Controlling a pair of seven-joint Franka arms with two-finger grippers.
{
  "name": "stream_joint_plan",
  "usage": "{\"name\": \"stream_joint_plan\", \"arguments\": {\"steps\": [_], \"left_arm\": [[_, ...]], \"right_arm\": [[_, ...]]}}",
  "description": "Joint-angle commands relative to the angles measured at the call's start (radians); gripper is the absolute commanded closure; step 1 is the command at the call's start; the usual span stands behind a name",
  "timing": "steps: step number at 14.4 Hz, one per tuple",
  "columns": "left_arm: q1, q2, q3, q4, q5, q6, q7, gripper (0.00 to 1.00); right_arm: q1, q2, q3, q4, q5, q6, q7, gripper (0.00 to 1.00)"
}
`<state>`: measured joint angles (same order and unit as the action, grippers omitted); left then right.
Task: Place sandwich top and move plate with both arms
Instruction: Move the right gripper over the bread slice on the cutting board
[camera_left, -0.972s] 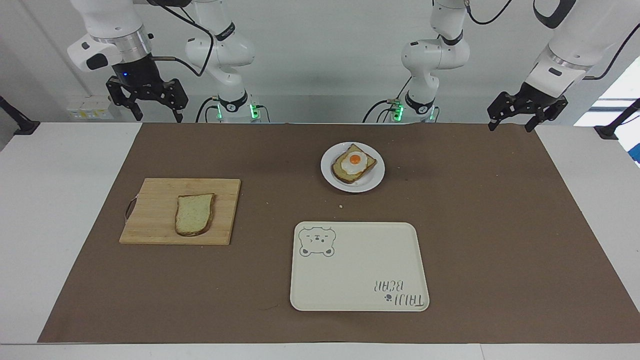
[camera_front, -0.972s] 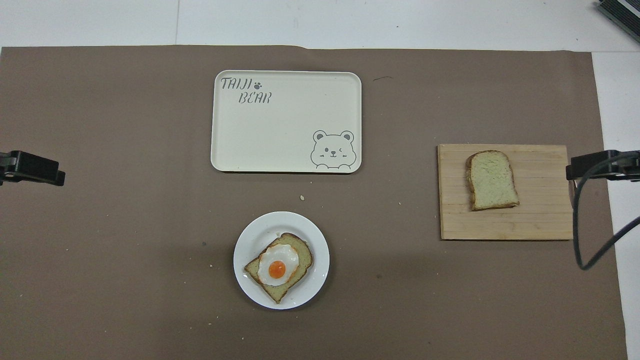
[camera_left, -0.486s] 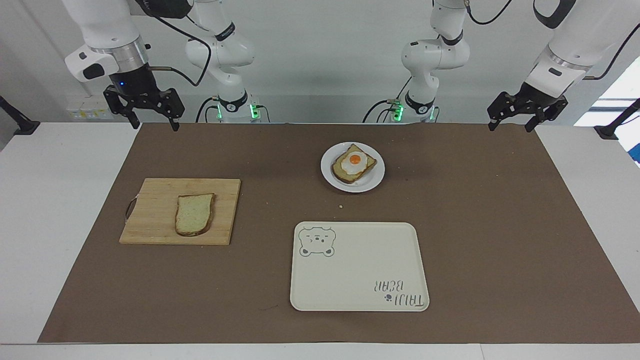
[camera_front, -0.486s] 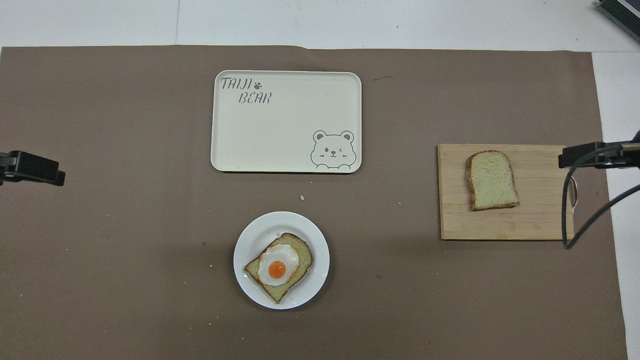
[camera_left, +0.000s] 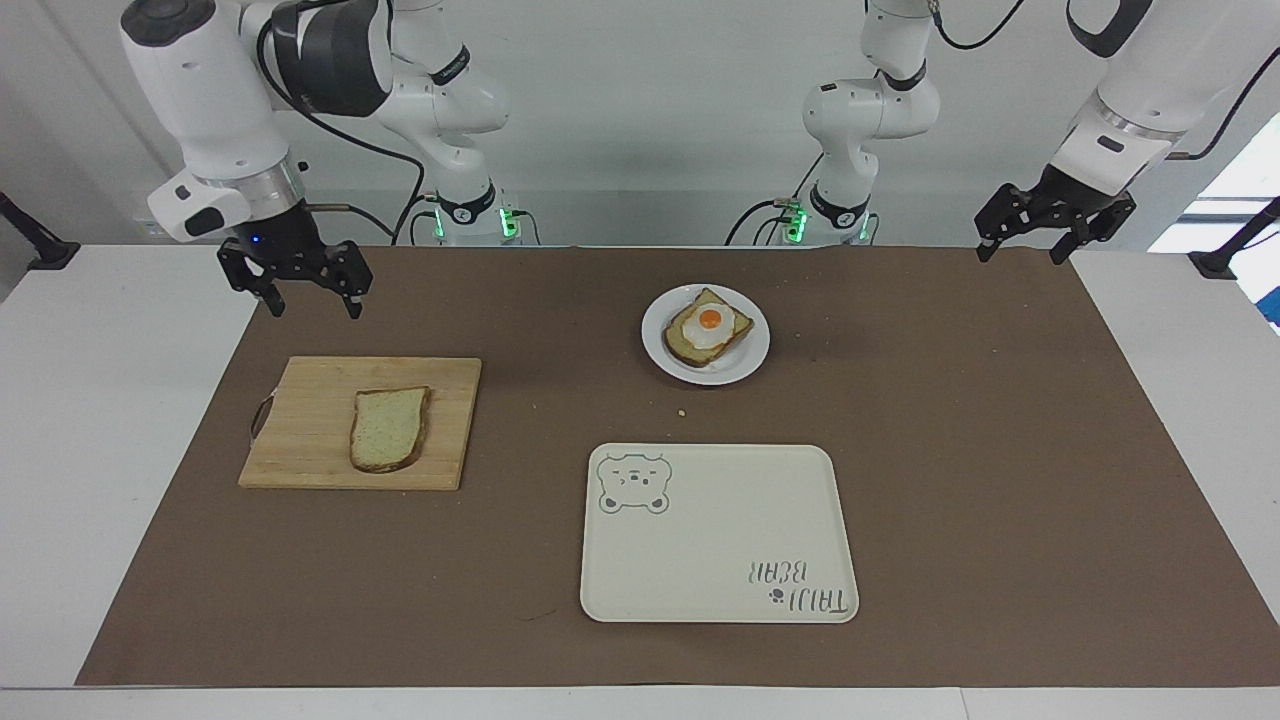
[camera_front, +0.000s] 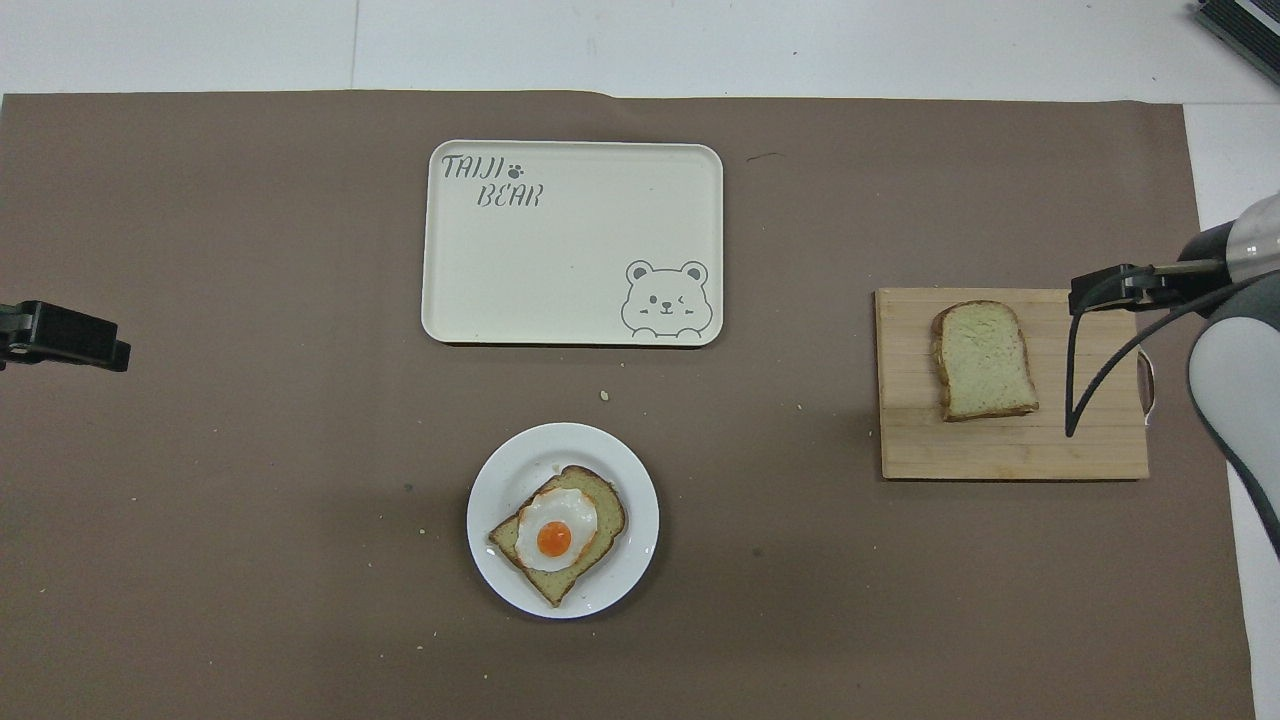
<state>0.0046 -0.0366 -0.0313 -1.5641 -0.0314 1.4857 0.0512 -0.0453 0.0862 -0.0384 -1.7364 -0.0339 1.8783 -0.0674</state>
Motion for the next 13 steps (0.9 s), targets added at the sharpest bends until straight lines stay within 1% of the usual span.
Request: {"name": "stream_joint_plan", "arguments": {"steps": [1, 6, 8, 13], "left_arm": [[-0.003, -0.019, 0.005, -0.017, 0.008, -0.007, 0.009, 0.00], [-0.003, -0.019, 0.005, -0.017, 0.008, -0.008, 0.009, 0.00], [-0.003, -0.019, 0.005, -0.017, 0.008, -0.007, 0.007, 0.00], [-0.003, -0.019, 0.005, -0.017, 0.008, -0.007, 0.009, 0.00]], "right_arm": [[-0.034, 0.049, 0.006, -0.012, 0.014, 0.076, -0.060, 0.00], [-0.038, 0.101, 0.006, -0.012, 0.014, 0.139, -0.058, 0.00], [-0.036, 0.102, 0.006, -0.014, 0.014, 0.160, -0.057, 0.00], [-0.034, 0.105, 0.006, -0.028, 0.014, 0.160, -0.052, 0.00]]}}
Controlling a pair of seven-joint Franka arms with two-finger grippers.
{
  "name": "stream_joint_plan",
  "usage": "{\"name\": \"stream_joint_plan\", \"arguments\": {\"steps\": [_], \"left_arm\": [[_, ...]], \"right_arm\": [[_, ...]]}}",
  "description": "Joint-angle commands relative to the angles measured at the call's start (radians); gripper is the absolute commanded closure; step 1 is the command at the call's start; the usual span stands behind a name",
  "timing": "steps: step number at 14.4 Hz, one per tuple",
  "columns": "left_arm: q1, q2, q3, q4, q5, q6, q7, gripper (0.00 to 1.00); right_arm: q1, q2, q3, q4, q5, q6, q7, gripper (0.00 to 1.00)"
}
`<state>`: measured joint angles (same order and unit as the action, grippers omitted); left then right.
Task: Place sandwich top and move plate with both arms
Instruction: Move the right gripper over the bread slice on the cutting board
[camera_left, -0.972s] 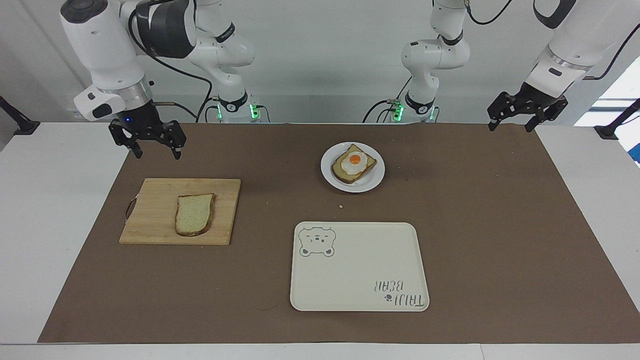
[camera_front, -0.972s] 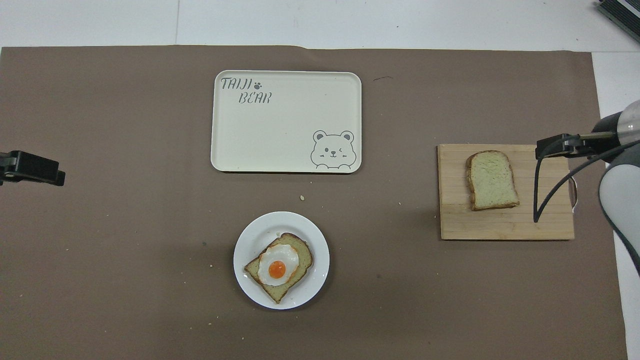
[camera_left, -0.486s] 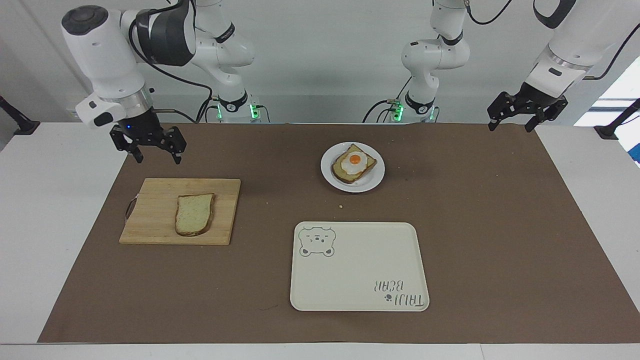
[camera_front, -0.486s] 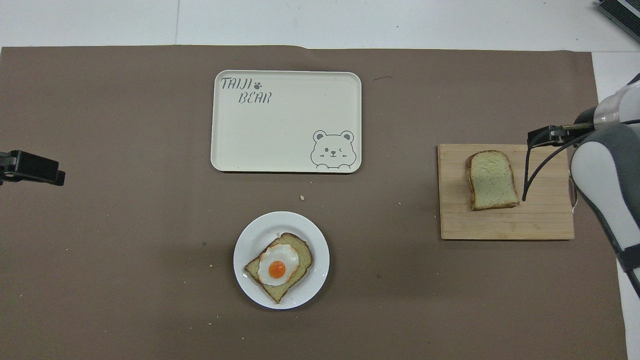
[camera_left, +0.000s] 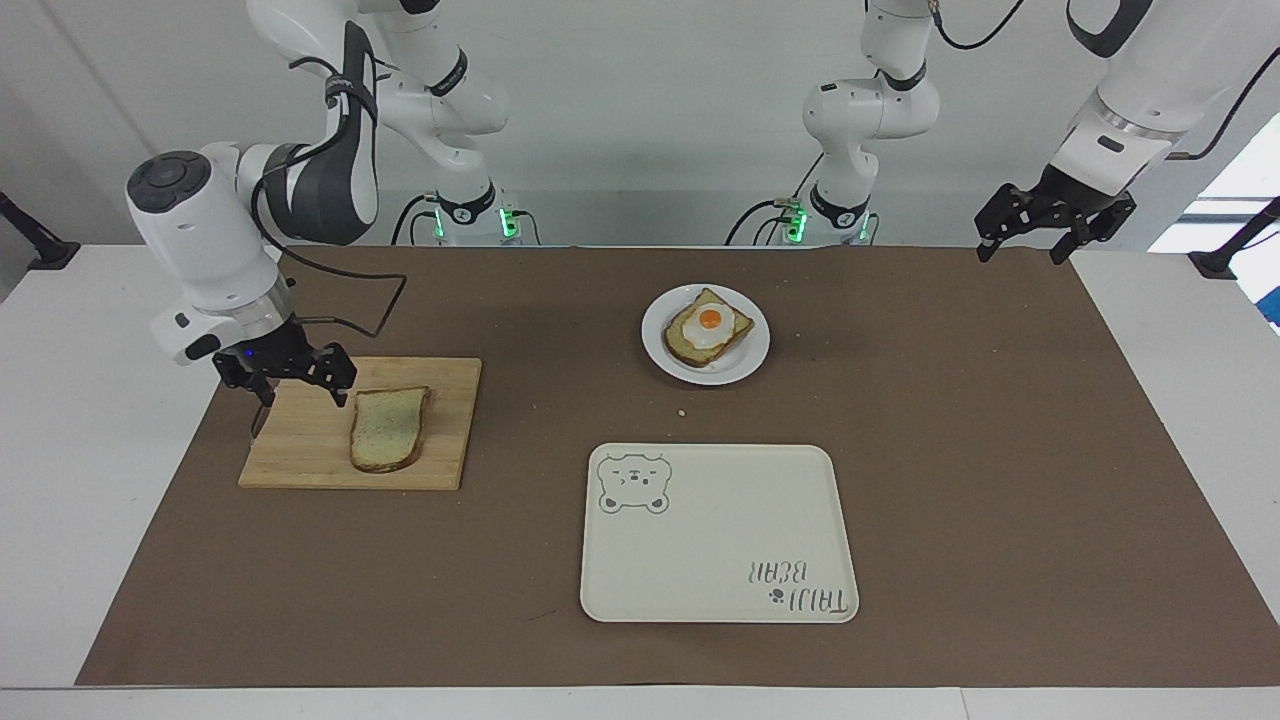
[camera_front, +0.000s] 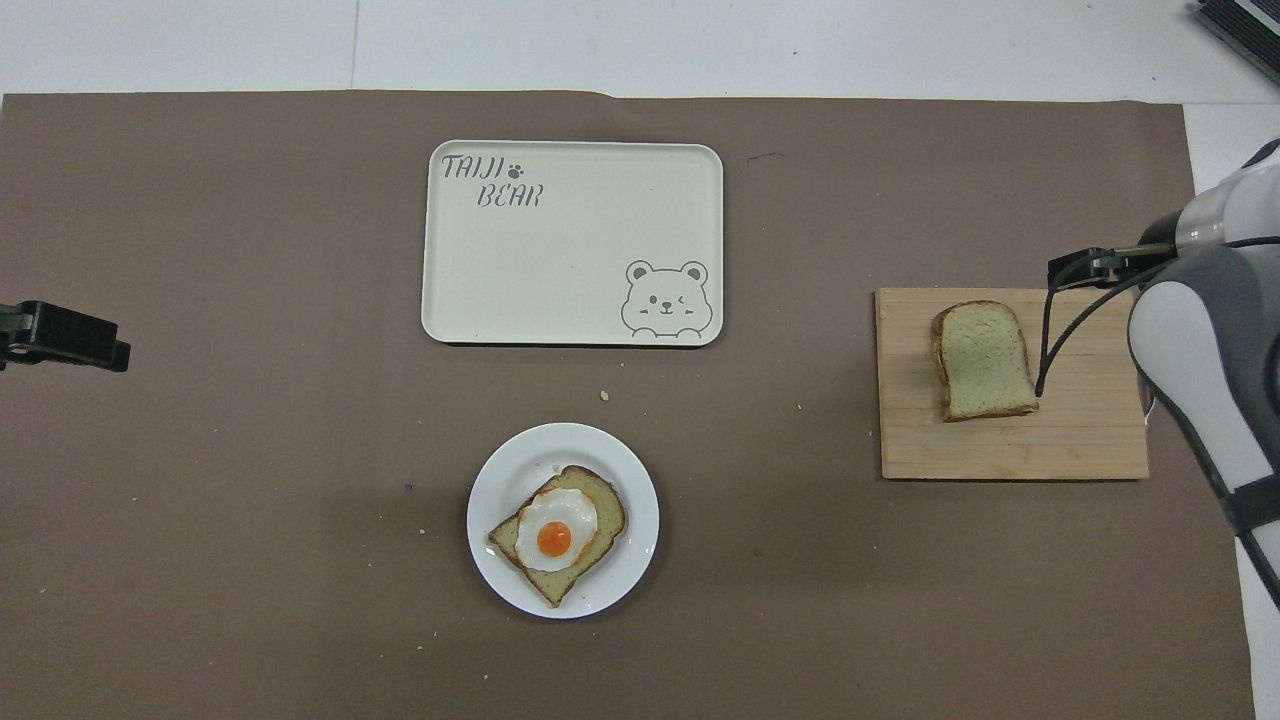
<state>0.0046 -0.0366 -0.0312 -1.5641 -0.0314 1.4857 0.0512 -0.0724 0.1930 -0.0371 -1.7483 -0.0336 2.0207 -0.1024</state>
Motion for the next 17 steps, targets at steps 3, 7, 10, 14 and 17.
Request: {"name": "stream_joint_plan", "arguments": {"steps": [3, 7, 10, 14, 17], "left_arm": [[-0.003, -0.019, 0.005, -0.017, 0.008, -0.007, 0.007, 0.00], [-0.003, -0.019, 0.004, -0.017, 0.008, -0.007, 0.007, 0.00], [-0.003, -0.019, 0.005, -0.017, 0.008, -0.007, 0.009, 0.00], [-0.003, -0.019, 0.005, -0.017, 0.008, -0.007, 0.007, 0.00], [-0.003, -0.019, 0.005, -0.017, 0.008, -0.007, 0.009, 0.00]], "right_arm": [[-0.007, 0.008, 0.005, -0.017, 0.014, 0.018, -0.019, 0.00], [-0.006, 0.010, 0.005, -0.017, 0.014, 0.032, -0.017, 0.00], [-0.004, 0.010, 0.005, -0.017, 0.014, 0.032, -0.017, 0.00], [-0.001, 0.014, 0.005, -0.017, 0.014, 0.038, -0.016, 0.00], [0.002, 0.039, 0.005, -0.016, 0.014, 0.061, -0.013, 0.00]]}}
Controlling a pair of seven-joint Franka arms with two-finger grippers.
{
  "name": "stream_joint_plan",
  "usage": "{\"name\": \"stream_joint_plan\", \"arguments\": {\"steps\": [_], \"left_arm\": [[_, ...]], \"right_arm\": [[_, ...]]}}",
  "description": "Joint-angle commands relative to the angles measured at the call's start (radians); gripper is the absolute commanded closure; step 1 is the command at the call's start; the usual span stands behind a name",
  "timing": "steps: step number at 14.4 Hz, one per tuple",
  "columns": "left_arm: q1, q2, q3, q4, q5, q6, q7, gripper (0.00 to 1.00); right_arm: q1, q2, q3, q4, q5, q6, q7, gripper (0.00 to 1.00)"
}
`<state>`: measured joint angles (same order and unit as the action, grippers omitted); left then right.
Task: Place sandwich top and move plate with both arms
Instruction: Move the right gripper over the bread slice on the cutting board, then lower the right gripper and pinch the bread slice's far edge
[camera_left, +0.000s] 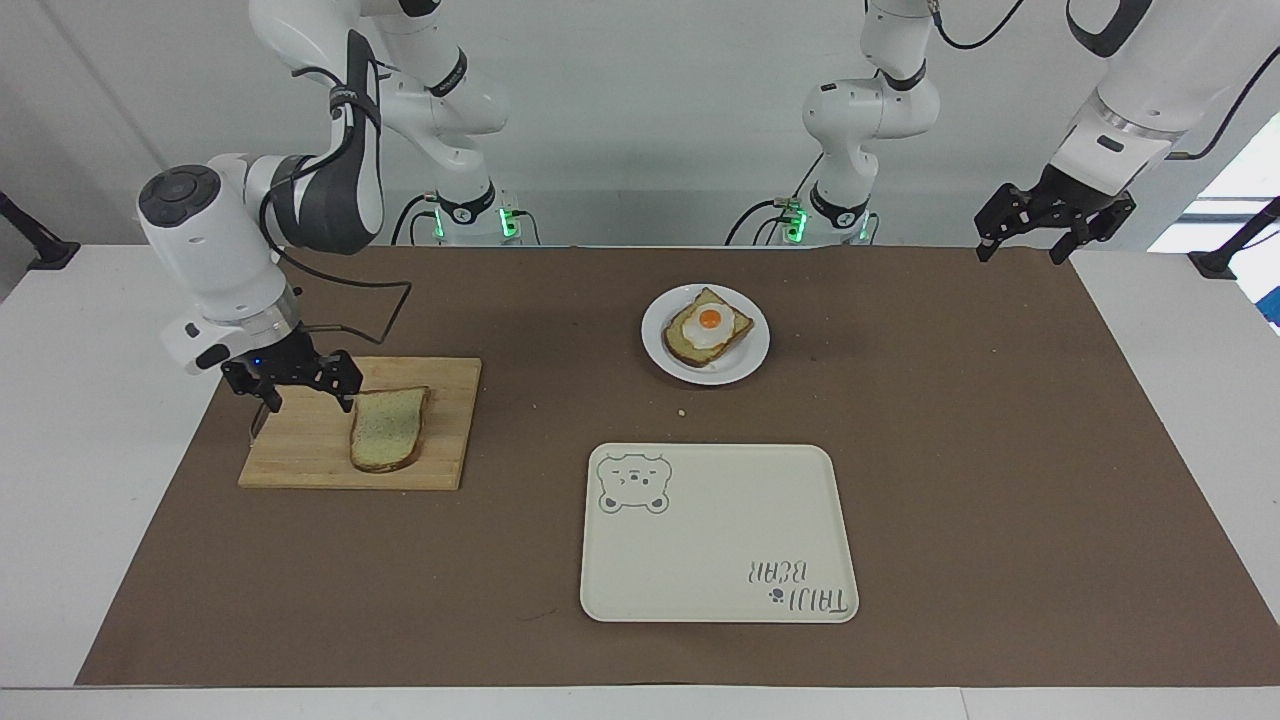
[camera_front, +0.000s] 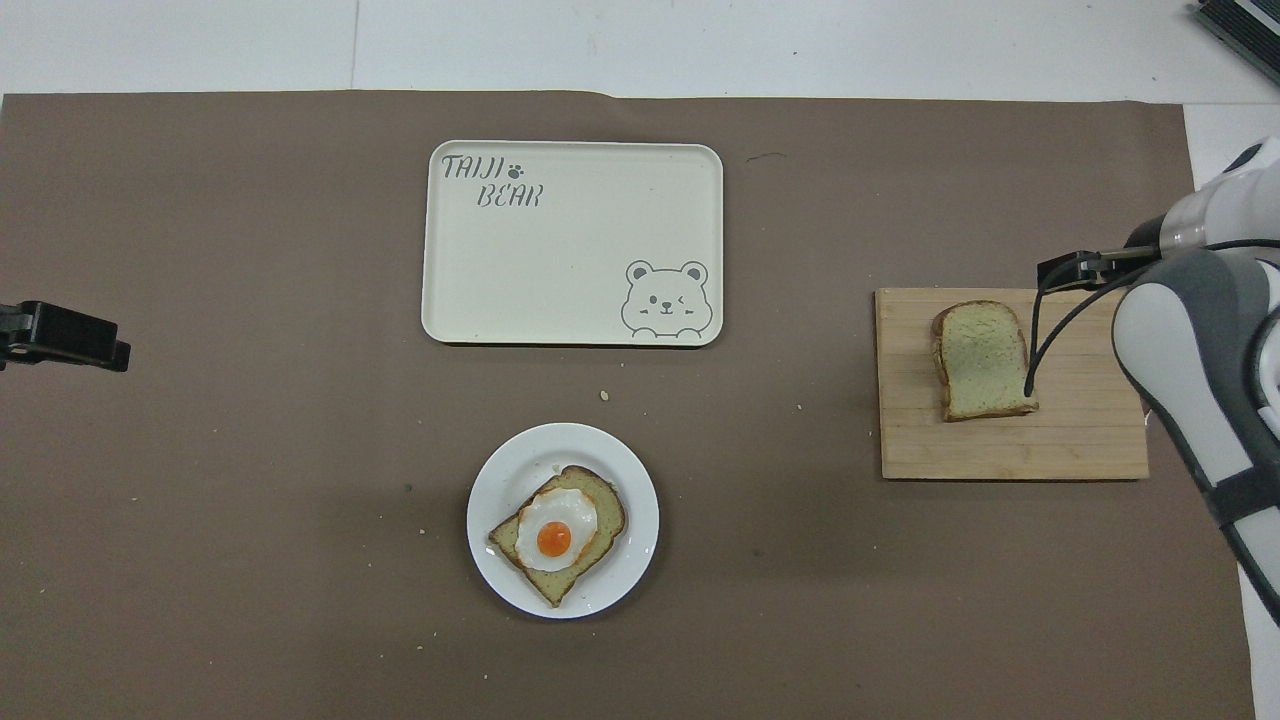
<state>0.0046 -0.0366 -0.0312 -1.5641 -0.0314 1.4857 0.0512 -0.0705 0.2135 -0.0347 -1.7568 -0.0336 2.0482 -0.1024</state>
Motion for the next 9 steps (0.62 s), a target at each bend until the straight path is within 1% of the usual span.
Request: {"name": "stream_joint_plan", "arguments": {"steps": [1, 9], "left_arm": [[-0.003, -0.019, 0.005, -0.017, 0.008, -0.007, 0.009, 0.00], [-0.003, -0.019, 0.005, -0.017, 0.008, -0.008, 0.009, 0.00]], "right_arm": [[0.003, 0.023, 0.002, -0.007, 0.014, 0.046, -0.011, 0.00], [0.008, 0.035, 0.006, -0.007, 0.014, 0.063, 0.009, 0.00]]}}
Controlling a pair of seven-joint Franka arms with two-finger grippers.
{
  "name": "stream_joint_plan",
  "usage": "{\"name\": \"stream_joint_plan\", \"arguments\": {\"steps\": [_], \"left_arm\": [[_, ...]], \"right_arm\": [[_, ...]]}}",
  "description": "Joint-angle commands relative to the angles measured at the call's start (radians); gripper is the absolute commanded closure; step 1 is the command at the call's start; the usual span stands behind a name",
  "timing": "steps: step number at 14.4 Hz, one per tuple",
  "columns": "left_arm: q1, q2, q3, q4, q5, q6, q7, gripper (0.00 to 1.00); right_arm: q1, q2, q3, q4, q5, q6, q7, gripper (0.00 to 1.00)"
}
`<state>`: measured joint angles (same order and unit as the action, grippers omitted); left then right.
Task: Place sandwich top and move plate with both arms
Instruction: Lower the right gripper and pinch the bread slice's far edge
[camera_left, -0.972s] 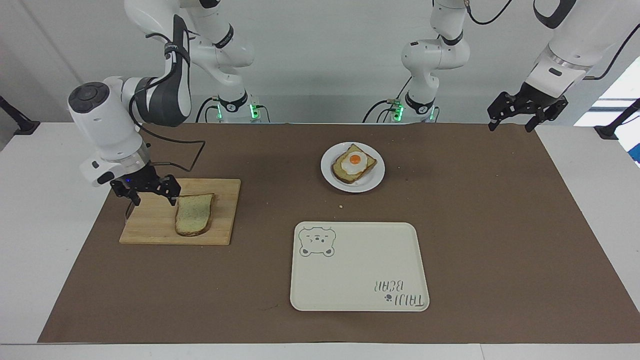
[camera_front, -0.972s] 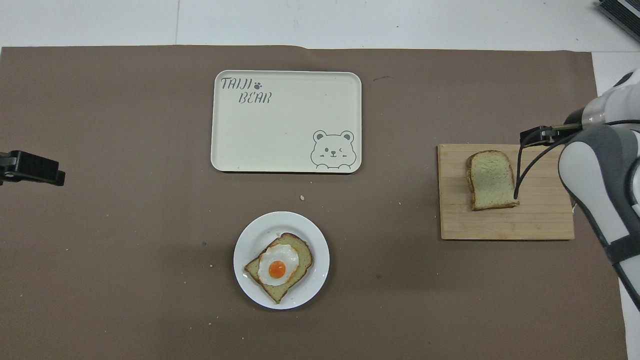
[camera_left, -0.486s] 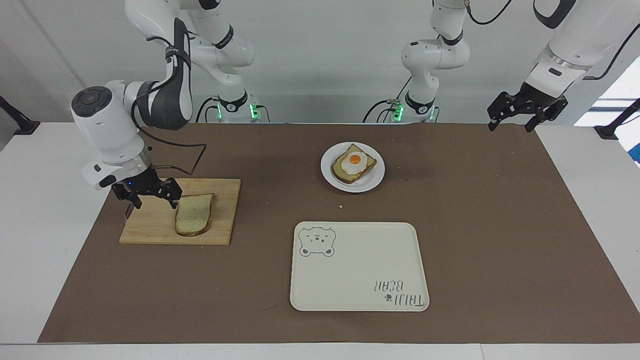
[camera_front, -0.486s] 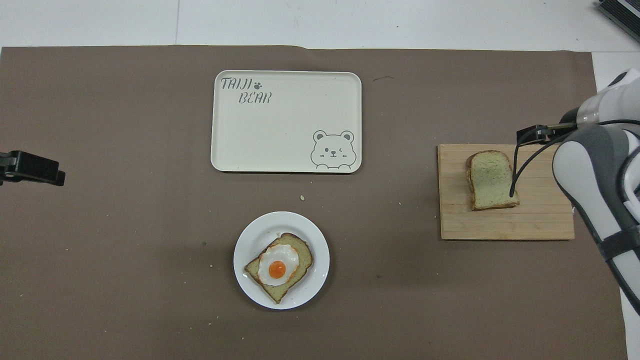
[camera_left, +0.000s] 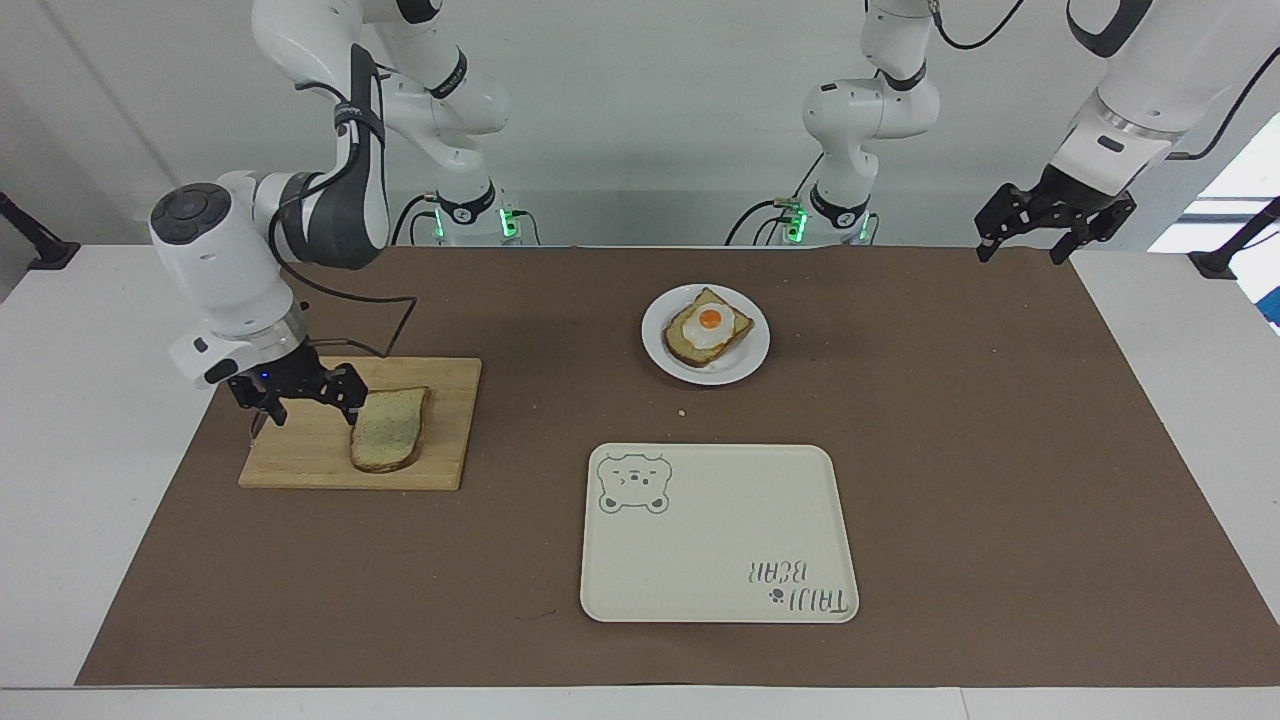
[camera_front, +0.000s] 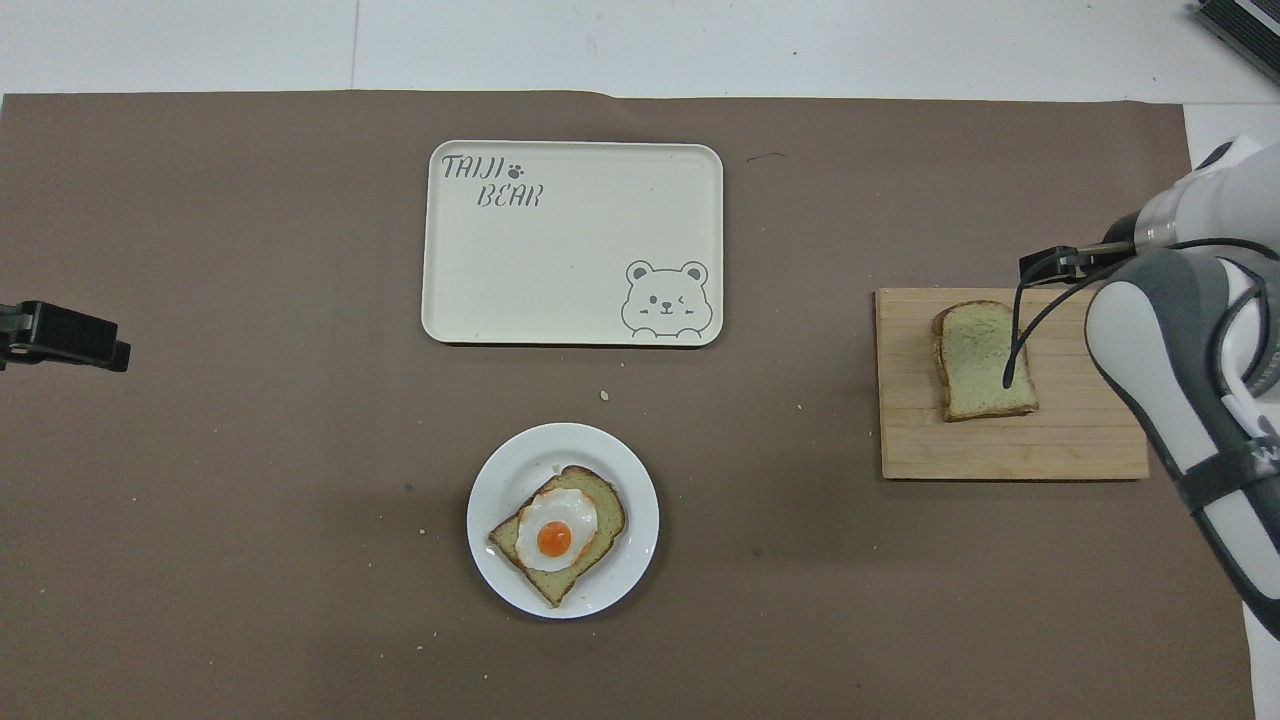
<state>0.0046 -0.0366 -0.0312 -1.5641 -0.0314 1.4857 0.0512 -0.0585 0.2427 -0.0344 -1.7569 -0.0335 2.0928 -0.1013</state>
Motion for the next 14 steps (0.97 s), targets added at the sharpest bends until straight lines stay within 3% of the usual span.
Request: {"name": "stream_joint_plan", "arguments": {"steps": [1, 10, 14], "left_arm": [[-0.003, -0.019, 0.004, -0.017, 0.008, -0.007, 0.009, 0.00], [-0.003, -0.019, 0.005, -0.017, 0.008, -0.007, 0.009, 0.00], [-0.003, -0.019, 0.005, -0.017, 0.008, -0.007, 0.009, 0.00]], "right_arm": [[-0.006, 0.013, 0.005, -0.007, 0.015, 0.018, 0.009, 0.00], [0.000, 0.041, 0.008, -0.007, 0.043, 0.061, 0.015, 0.00], [0.000, 0.058, 0.011, -0.007, 0.116, 0.087, 0.014, 0.00]]}}
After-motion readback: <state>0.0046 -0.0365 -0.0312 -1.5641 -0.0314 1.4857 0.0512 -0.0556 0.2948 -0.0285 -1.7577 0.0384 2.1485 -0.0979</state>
